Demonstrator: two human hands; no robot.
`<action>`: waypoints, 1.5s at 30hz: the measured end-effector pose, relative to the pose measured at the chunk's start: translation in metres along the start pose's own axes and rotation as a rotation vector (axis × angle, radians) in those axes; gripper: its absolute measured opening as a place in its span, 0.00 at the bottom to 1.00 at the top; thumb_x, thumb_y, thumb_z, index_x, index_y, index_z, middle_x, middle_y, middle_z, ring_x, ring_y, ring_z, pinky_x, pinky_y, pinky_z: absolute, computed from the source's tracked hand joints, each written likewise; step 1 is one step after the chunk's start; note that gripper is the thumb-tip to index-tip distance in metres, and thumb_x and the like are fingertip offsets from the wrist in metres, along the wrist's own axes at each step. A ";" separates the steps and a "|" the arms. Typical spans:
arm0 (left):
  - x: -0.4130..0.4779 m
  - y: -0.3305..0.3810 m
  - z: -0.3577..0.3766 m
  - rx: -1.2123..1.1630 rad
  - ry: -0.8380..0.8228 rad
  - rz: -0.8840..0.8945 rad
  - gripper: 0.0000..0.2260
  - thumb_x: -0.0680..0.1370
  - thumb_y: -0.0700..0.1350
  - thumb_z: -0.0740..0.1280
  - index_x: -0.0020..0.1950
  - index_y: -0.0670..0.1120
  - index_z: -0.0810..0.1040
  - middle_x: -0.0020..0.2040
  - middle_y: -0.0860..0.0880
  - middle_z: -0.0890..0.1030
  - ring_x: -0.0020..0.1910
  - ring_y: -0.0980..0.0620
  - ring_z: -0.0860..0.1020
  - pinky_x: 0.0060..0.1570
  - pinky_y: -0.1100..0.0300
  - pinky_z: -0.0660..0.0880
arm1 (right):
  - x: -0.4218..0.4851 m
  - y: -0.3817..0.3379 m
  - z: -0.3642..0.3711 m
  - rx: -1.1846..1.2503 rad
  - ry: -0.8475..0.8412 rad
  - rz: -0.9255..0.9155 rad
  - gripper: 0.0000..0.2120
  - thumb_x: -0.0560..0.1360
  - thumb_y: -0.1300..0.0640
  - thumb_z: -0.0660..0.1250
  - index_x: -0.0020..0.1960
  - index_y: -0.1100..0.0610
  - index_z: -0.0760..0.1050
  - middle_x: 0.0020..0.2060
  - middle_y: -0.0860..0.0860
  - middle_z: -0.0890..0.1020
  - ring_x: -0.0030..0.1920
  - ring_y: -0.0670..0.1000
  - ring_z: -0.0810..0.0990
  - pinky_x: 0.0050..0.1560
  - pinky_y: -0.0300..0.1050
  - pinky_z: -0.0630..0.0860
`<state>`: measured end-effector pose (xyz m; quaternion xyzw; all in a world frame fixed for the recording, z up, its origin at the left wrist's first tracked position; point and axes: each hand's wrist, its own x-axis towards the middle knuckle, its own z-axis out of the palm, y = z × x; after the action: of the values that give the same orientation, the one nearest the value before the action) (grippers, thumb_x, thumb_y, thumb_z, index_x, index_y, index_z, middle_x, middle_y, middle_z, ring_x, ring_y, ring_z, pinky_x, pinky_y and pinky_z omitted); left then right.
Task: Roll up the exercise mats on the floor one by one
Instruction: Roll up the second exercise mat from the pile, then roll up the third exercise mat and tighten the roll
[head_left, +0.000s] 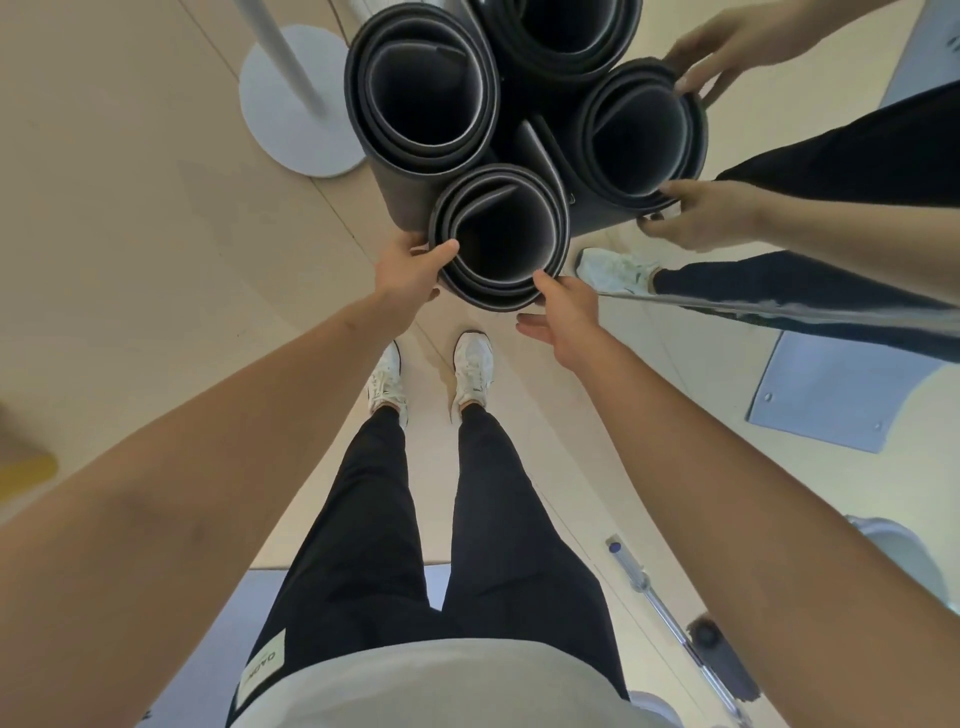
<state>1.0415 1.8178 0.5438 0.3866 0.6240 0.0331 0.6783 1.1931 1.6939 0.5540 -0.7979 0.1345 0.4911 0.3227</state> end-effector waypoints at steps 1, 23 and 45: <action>-0.004 -0.002 -0.005 0.017 -0.008 -0.005 0.08 0.80 0.49 0.72 0.55 0.51 0.75 0.49 0.52 0.80 0.52 0.47 0.82 0.55 0.53 0.81 | -0.006 0.000 -0.001 -0.029 0.009 -0.016 0.14 0.81 0.51 0.69 0.62 0.58 0.75 0.57 0.56 0.81 0.45 0.57 0.87 0.39 0.47 0.85; -0.316 -0.151 -0.163 -0.259 0.432 -0.022 0.04 0.80 0.45 0.71 0.53 0.53 0.84 0.51 0.49 0.86 0.50 0.49 0.83 0.52 0.54 0.80 | -0.236 0.073 0.048 -1.266 -0.772 -0.808 0.12 0.80 0.53 0.68 0.64 0.49 0.80 0.49 0.43 0.82 0.46 0.41 0.80 0.53 0.43 0.79; -0.532 -0.480 -0.237 -1.368 1.153 -0.260 0.07 0.78 0.45 0.72 0.55 0.48 0.86 0.49 0.49 0.87 0.52 0.46 0.85 0.58 0.51 0.82 | -0.499 0.356 0.331 -2.255 -1.422 -1.257 0.08 0.78 0.53 0.71 0.57 0.49 0.81 0.44 0.45 0.84 0.46 0.48 0.81 0.49 0.42 0.75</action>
<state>0.5081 1.3166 0.7273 -0.2512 0.7498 0.5087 0.3406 0.5334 1.5879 0.7497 -0.1443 -0.8545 0.3963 -0.3032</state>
